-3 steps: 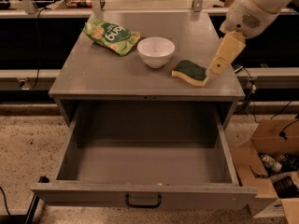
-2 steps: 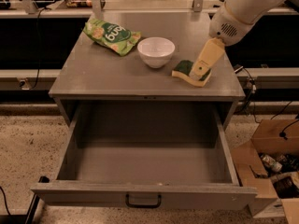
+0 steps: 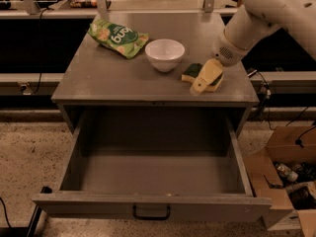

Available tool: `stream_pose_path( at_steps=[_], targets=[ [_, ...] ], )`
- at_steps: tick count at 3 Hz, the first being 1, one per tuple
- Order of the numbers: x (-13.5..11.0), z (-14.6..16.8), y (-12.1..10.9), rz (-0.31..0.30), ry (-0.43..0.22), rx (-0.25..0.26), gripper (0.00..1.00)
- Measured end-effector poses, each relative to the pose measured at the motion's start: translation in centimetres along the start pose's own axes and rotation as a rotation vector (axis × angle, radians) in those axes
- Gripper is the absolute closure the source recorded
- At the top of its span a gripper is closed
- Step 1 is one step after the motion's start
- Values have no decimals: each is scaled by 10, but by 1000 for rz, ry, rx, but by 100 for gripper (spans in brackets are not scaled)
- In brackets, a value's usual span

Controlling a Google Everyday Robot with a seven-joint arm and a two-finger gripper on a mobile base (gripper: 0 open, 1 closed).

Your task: Place sponge into top drawer

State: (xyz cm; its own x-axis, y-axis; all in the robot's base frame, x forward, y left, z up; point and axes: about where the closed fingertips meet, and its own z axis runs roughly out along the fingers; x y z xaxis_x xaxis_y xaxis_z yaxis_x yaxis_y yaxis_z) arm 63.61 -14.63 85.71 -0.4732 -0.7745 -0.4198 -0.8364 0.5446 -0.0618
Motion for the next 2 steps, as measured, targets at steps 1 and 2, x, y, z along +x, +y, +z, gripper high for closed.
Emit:
stream_pose_path(
  at_steps=[1, 2],
  targets=[
    [10, 25, -9, 36, -9, -10, 0],
    [15, 43, -16, 52, -16, -21, 18]
  ],
)
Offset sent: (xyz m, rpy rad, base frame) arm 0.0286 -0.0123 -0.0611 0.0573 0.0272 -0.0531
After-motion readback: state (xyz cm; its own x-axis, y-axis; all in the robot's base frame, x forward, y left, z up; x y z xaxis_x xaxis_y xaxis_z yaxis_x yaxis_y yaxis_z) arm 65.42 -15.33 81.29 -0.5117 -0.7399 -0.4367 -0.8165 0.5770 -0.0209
